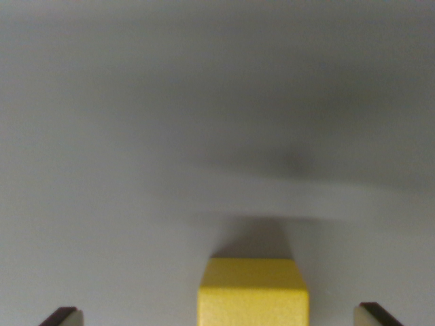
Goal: Pick yellow cube
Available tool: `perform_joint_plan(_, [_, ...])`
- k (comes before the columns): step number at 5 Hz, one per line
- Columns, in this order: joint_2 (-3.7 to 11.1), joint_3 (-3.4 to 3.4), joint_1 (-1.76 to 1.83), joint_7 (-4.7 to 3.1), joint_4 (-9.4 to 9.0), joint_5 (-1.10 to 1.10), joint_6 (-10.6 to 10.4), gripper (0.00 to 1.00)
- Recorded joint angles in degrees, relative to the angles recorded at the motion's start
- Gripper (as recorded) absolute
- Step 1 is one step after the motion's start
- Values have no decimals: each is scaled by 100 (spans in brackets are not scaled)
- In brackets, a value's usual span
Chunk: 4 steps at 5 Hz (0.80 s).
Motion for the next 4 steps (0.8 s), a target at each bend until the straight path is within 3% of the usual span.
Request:
perform_joint_plan(1, [92,-9,-31,-67,-139,26,-205,0])
perform_joint_plan(2, [92,-9,-31,-67,-139,26,-205,0])
perform_joint_plan(3, [174,-17,-60,-127,-263,50,-389,0])
perform_joint_plan(4, [174,-17,-60,-127,-263,50,-389,0])
